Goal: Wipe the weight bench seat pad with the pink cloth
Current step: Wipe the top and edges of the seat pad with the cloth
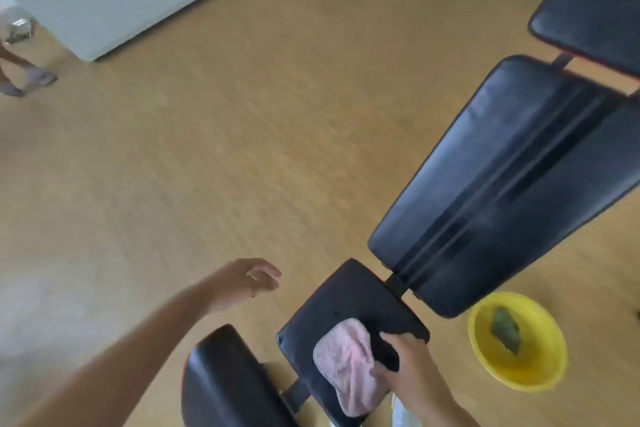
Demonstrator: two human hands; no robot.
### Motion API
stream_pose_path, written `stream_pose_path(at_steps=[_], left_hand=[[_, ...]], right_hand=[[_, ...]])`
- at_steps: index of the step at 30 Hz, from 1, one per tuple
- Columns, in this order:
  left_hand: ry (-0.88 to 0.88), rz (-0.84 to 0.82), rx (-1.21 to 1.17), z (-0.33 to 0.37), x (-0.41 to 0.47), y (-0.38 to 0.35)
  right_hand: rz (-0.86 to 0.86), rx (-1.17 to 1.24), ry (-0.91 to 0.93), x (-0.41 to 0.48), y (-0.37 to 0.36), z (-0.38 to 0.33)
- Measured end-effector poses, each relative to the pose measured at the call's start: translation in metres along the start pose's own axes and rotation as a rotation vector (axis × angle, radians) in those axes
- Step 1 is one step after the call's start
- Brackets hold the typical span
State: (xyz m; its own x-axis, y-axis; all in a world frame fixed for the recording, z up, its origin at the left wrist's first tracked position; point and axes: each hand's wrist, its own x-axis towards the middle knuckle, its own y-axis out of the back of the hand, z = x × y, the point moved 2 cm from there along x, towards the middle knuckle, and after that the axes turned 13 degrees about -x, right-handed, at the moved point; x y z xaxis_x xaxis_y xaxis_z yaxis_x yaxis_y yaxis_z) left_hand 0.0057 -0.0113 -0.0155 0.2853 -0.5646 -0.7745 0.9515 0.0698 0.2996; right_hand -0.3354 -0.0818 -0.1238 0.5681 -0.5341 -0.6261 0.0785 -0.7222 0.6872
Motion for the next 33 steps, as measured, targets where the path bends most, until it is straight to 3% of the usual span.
stream_pose_path(at_steps=[4,6,8,12,14,17,19,20,21,22,23,24,25,26,28,30,31,32,33], left_hand=[[0.132,-0.142,-0.106,-0.052,0.078,0.032],[0.158,-0.185,-0.098,-0.093,0.111,0.028],[0.186,-0.226,-0.086,-0.135,0.139,0.016],[0.193,-0.192,-0.087,-0.21,0.176,-0.022],[0.205,-0.183,-0.117,-0.241,0.183,-0.043],[0.207,-0.224,-0.227,-0.275,0.186,-0.069],[0.187,-0.191,-0.308,-0.29,0.187,-0.08],[0.179,-0.153,-0.357,-0.294,0.188,-0.084],[0.178,-0.119,-0.396,-0.299,0.189,-0.087],[0.176,-0.09,-0.428,-0.303,0.19,-0.089],[0.173,-0.067,-0.447,-0.307,0.192,-0.09],[0.169,-0.055,-0.469,-0.31,0.192,-0.091],[0.162,-0.061,-0.482,-0.311,0.191,-0.092],[0.157,-0.061,-0.486,-0.311,0.191,-0.093],[0.149,-0.054,-0.445,-0.312,0.191,-0.094],[0.147,-0.05,-0.417,-0.309,0.192,-0.093],[0.148,-0.045,-0.402,-0.308,0.192,-0.092],[0.148,-0.035,-0.389,-0.307,0.192,-0.09],[0.146,-0.03,-0.374,-0.307,0.192,-0.089]], right_hand=[[0.051,-0.297,0.208,0.065,-0.06,-0.014],[-0.013,-0.485,0.359,0.085,-0.112,-0.005],[0.026,-0.662,0.523,0.102,-0.147,0.015],[0.2,-0.687,0.739,0.132,-0.168,0.042],[0.4,-0.505,0.691,0.153,-0.157,0.039],[0.716,-0.215,0.316,0.194,-0.131,0.016],[0.805,-0.236,0.309,0.2,-0.146,-0.019],[0.757,-0.33,0.445,0.194,-0.167,-0.041],[0.555,-0.489,0.667,0.179,-0.197,-0.06],[0.36,-0.77,0.899,0.161,-0.225,-0.069],[0.293,-1.002,1.096,0.151,-0.24,-0.065],[0.259,-1.077,1.234,0.15,-0.238,-0.049],[0.287,-0.924,1.264,0.158,-0.22,-0.033],[0.353,-0.67,1.145,0.172,-0.193,-0.02],[0.537,-0.311,0.612,0.191,-0.141,-0.006],[0.653,-0.268,0.267,0.192,-0.15,0.0],[0.513,-0.27,0.302,0.177,-0.173,-0.003],[0.448,-0.296,0.459,0.163,-0.193,-0.015],[0.457,-0.319,0.782,0.151,-0.201,-0.025]])
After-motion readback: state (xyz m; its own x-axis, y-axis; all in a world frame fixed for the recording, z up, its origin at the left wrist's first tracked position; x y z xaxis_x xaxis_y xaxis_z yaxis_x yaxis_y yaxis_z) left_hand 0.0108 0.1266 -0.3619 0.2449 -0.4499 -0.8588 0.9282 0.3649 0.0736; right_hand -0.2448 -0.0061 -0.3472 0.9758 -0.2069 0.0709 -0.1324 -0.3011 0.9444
